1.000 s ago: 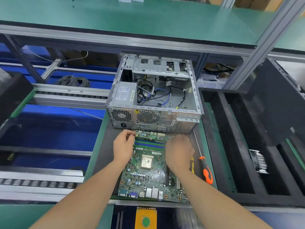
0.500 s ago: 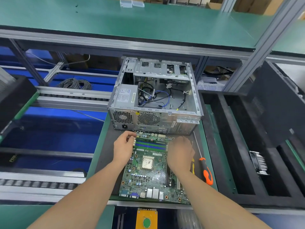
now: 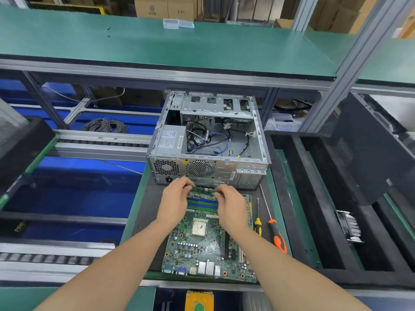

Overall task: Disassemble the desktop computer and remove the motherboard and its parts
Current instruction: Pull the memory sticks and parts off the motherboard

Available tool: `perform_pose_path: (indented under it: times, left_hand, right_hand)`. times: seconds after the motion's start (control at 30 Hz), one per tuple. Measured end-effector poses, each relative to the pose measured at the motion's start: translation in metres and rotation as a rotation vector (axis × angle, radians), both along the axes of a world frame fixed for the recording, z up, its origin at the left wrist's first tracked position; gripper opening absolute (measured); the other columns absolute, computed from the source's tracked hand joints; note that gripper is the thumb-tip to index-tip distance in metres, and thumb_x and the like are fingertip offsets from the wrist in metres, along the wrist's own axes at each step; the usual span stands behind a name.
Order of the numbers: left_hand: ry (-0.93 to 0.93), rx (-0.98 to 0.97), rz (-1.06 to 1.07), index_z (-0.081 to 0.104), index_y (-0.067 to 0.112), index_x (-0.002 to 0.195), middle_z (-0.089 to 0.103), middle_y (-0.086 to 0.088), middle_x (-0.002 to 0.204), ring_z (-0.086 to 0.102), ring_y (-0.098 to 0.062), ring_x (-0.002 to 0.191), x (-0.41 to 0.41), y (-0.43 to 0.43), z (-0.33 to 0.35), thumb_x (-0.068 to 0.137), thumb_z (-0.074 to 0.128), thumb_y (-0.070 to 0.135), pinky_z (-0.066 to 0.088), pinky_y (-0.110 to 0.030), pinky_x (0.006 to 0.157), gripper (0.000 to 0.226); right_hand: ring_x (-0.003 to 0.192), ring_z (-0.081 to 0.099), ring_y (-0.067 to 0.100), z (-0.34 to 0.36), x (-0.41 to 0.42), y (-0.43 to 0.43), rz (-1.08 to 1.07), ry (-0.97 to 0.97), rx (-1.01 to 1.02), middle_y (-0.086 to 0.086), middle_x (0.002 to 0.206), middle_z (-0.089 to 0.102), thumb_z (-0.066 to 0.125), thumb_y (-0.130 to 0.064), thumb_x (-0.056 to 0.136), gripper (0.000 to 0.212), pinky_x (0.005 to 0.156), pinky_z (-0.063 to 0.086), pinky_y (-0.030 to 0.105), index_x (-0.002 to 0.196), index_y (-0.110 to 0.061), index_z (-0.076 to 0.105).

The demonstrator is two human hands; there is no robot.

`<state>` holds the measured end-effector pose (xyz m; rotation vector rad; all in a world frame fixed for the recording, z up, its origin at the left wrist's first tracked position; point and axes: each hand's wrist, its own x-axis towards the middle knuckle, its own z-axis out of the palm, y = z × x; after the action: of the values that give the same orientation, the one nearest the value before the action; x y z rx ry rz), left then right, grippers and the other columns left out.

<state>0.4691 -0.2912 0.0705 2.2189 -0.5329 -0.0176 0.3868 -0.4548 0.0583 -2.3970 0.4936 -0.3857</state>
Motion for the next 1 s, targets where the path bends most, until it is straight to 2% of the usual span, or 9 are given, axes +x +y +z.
perform_pose_path:
  times: [0.13, 0.2, 0.37, 0.53, 0.63, 0.73, 0.8, 0.9, 1.0]
  left_hand:
    - [-0.058, -0.185, 0.007, 0.063, 0.028, 0.106, 0.062, 0.016, 0.096, 0.059, -0.004, 0.089, -0.013, -0.006, 0.015, 0.104, 0.054, 0.011, 0.041, -0.012, 0.075, 0.019]
    - [-0.027, -0.315, 0.014, 0.059, 0.035, 0.106, 0.063, 0.017, 0.094, 0.062, -0.006, 0.088, -0.024, -0.022, 0.027, 0.103, 0.058, 0.014, 0.044, -0.011, 0.073, 0.022]
    - [0.023, -0.498, -0.058, 0.055, 0.049, 0.105, 0.065, 0.021, 0.094, 0.065, -0.007, 0.082, -0.051, -0.09, 0.064, 0.097, 0.069, 0.022, 0.049, -0.014, 0.069, 0.031]
    - [0.107, -0.529, -0.176, 0.06, 0.035, 0.109, 0.068, 0.014, 0.09, 0.066, -0.004, 0.087, -0.072, -0.174, 0.09, 0.094, 0.073, 0.019, 0.048, -0.012, 0.074, 0.025]
    - [0.177, -0.501, -0.222, 0.059, 0.024, 0.12, 0.068, 0.007, 0.096, 0.066, -0.004, 0.087, -0.08, -0.219, 0.094, 0.094, 0.066, 0.002, 0.05, -0.012, 0.076, 0.035]
    - [0.231, -0.418, -0.216, 0.056, 0.021, 0.13, 0.069, 0.001, 0.105, 0.067, -0.009, 0.09, -0.083, -0.26, 0.089, 0.092, 0.064, -0.003, 0.054, -0.014, 0.079, 0.045]
    - [0.279, -0.378, -0.157, 0.055, 0.022, 0.131, 0.069, 0.0, 0.106, 0.07, -0.013, 0.091, -0.084, -0.282, 0.081, 0.09, 0.067, -0.003, 0.054, -0.015, 0.077, 0.048]
    - [0.364, -0.325, -0.031, 0.057, 0.022, 0.129, 0.072, 0.003, 0.106, 0.07, -0.008, 0.091, -0.082, -0.305, 0.065, 0.089, 0.069, 0.002, 0.048, -0.01, 0.07, 0.046]
    - [0.446, -0.325, 0.053, 0.06, 0.019, 0.126, 0.074, 0.001, 0.107, 0.072, -0.011, 0.093, -0.075, -0.319, 0.049, 0.088, 0.07, 0.002, 0.054, -0.02, 0.079, 0.043]
  right_hand:
    - [0.091, 0.059, 0.008, 0.015, -0.013, -0.007, 0.027, -0.115, 0.117, -0.008, 0.1, 0.067, 0.061, -0.019, 0.102, 0.012, 0.077, 0.044, 0.021, 0.11, -0.018, 0.07]
    - [0.091, 0.061, 0.001, 0.019, -0.029, -0.017, -0.002, -0.139, 0.214, -0.013, 0.099, 0.069, 0.062, -0.023, 0.102, 0.012, 0.078, 0.045, 0.015, 0.11, -0.022, 0.071]
    - [0.089, 0.07, 0.011, 0.025, -0.063, -0.051, -0.127, -0.23, 0.483, -0.008, 0.091, 0.074, 0.066, -0.02, 0.1, 0.006, 0.082, 0.056, 0.031, 0.103, -0.019, 0.071]
    - [0.084, 0.073, 0.016, 0.042, -0.095, -0.111, -0.253, -0.346, 0.548, -0.002, 0.088, 0.074, 0.066, -0.024, 0.101, 0.009, 0.078, 0.059, 0.036, 0.099, -0.018, 0.072]
    - [0.076, 0.075, 0.026, 0.047, -0.105, -0.147, -0.282, -0.396, 0.663, 0.011, 0.087, 0.073, 0.067, -0.019, 0.1, 0.011, 0.07, 0.062, 0.041, 0.1, -0.008, 0.07]
    - [0.078, 0.077, 0.03, 0.046, -0.107, -0.183, -0.297, -0.378, 0.791, 0.02, 0.096, 0.073, 0.068, -0.016, 0.1, 0.014, 0.071, 0.063, 0.044, 0.107, -0.004, 0.068]
    - [0.078, 0.077, 0.032, 0.043, -0.105, -0.204, -0.312, -0.351, 0.883, 0.02, 0.095, 0.074, 0.069, -0.015, 0.099, 0.012, 0.069, 0.062, 0.041, 0.108, -0.007, 0.067]
    - [0.078, 0.077, 0.027, 0.037, -0.098, -0.23, -0.298, -0.275, 0.951, 0.009, 0.091, 0.078, 0.071, -0.014, 0.097, 0.007, 0.066, 0.062, 0.036, 0.104, -0.015, 0.071]
    - [0.083, 0.076, 0.024, 0.028, -0.086, -0.25, -0.274, -0.177, 1.026, 0.008, 0.09, 0.078, 0.07, -0.007, 0.094, 0.011, 0.065, 0.061, 0.033, 0.1, -0.014, 0.075]
